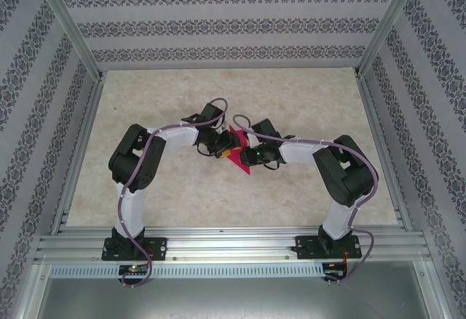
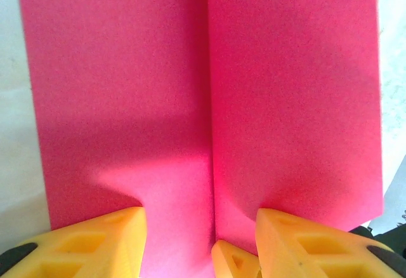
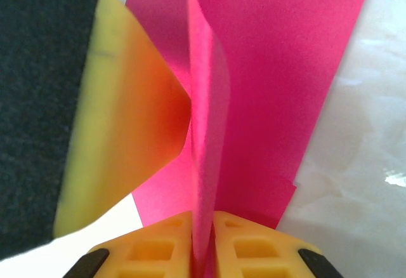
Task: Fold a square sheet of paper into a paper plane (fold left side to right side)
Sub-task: Fourth fold the wing at the center of the table.
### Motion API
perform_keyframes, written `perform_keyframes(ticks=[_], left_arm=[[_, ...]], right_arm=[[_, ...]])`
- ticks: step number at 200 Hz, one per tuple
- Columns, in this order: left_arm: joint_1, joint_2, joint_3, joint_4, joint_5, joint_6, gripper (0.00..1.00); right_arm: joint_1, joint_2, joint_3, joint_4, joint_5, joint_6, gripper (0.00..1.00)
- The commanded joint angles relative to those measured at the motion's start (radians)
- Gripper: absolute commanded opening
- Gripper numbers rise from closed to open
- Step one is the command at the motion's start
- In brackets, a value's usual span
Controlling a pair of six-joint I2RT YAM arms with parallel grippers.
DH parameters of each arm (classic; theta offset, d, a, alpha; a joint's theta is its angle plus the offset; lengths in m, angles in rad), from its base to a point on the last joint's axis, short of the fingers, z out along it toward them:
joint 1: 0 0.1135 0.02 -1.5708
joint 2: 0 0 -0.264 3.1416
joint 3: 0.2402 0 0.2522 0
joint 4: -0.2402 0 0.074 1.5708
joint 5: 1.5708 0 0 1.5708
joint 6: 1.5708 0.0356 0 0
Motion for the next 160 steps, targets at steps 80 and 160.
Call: perform_keyframes(ticks=[80, 160], left_arm=[[-0.011, 0.043, 0.012, -0.034, -0.038, -0.003, 0.51], [-0.011, 0.045, 0.015, -0.048, -0.048, 0.000, 0.51]], right_arm=[[-0.019, 0.007, -0.020, 0.050, -0.042, 0.024, 0.23], [-0.030, 0.001, -0.038, 0.089, -0.088, 0.038, 0.24]])
